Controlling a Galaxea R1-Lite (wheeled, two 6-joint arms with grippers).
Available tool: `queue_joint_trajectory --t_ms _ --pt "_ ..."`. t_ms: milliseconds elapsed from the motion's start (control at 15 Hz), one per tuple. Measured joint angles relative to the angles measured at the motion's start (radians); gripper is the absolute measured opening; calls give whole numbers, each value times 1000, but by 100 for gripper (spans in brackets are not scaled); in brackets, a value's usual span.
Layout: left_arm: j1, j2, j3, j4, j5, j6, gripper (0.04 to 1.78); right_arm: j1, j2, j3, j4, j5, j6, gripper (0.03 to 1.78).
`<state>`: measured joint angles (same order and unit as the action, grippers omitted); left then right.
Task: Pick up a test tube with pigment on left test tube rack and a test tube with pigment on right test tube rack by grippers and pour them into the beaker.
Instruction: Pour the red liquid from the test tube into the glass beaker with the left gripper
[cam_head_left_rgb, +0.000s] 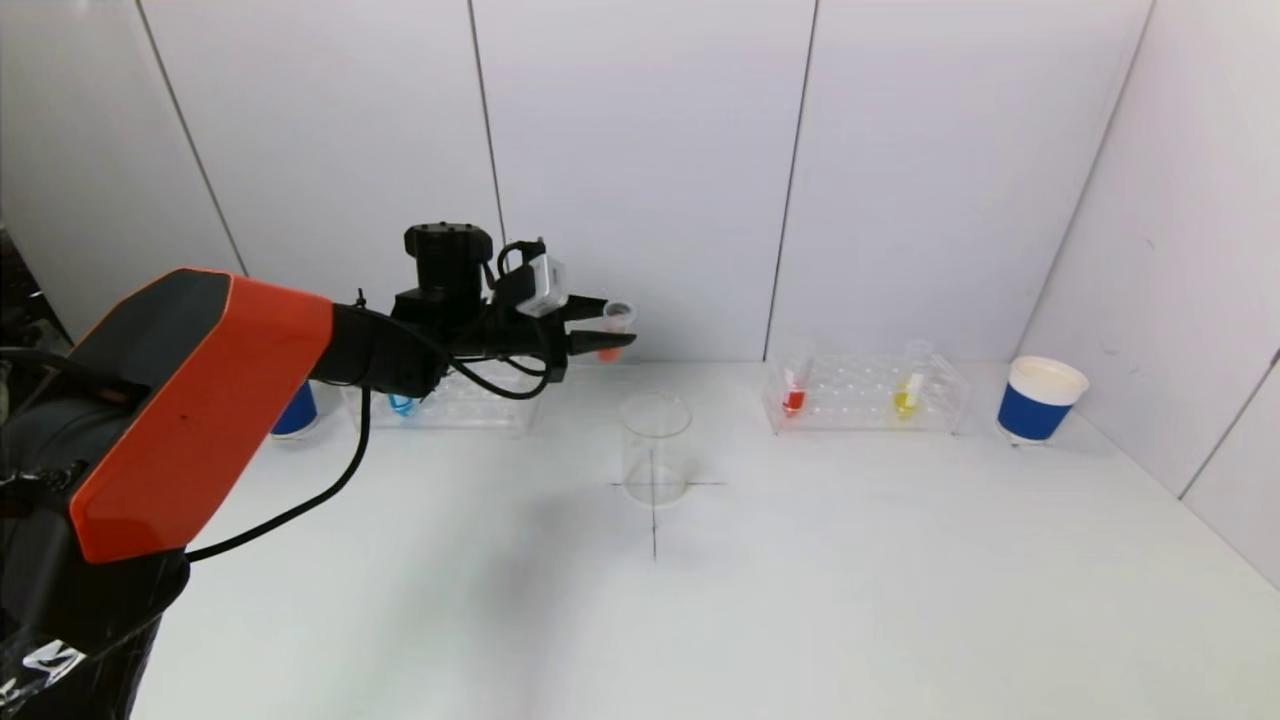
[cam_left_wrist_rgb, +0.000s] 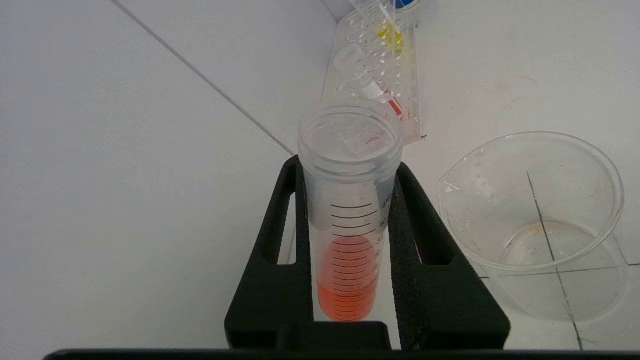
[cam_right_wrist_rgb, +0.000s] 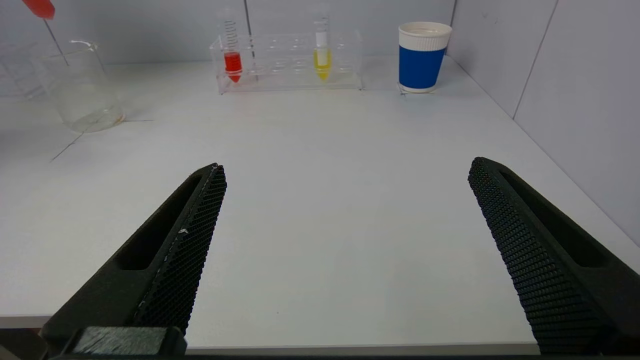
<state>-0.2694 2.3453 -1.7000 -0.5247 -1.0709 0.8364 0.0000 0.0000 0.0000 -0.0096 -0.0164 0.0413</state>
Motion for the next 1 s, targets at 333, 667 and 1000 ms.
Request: queue_joint_trajectory --t_ms 333,667,1000 --pt "-9 5 1 -5 -5 191 45 0 0 0 0 1 0 176" --pt "-17 7 10 -40 3 320 45 0 0 0 0 1 0 176" --pt "-36 30 18 -120 43 408 45 0 0 0 0 0 0 176"
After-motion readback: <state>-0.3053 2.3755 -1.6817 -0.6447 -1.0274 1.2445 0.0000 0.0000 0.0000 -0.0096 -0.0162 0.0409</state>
